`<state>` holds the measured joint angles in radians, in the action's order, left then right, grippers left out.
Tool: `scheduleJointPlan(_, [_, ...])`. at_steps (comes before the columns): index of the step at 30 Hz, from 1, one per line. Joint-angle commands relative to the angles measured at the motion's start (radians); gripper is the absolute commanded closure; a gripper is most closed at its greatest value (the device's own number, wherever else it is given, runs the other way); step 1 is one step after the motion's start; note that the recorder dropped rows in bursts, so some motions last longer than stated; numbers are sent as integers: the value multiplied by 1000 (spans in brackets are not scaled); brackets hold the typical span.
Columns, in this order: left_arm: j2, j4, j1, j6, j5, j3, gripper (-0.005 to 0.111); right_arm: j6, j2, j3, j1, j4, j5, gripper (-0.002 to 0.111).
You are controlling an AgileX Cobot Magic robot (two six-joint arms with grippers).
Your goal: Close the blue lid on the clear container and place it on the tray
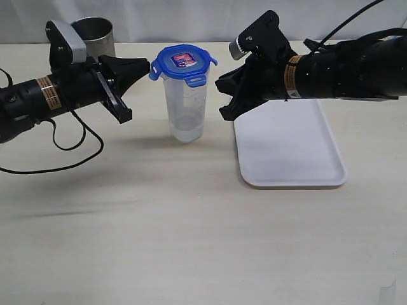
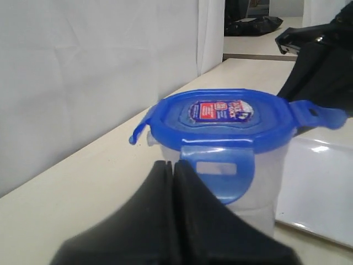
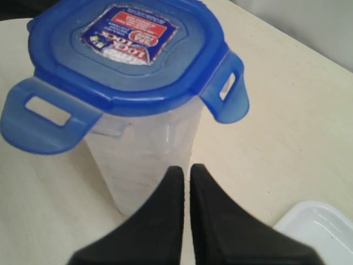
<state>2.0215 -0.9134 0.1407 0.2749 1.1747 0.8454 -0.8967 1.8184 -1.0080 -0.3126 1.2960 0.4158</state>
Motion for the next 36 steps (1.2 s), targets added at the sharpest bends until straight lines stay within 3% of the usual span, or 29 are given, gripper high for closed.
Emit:
scheduleJointPlan(1, [5,42,10,-16,-21,7,107,-4,-1,-3,-3,2,0,104])
scheduleJointPlan(19, [11,60,12,-18,-26,7,107,21,-5,-3,-3,2,-22,104])
scheduleJointPlan(26, [11,62,12,-18,-26,7,107,-94,-136,-3,-5,-7,-372,104])
scheduleJointPlan(30, [11,66,12,-18,-31,7,107,-190,-210,-3,-8,-7,-447,104])
scheduleJointPlan(36, [11,68,12,-18,-31,7,107,-176,-271,-65,-143,-7,-697,104])
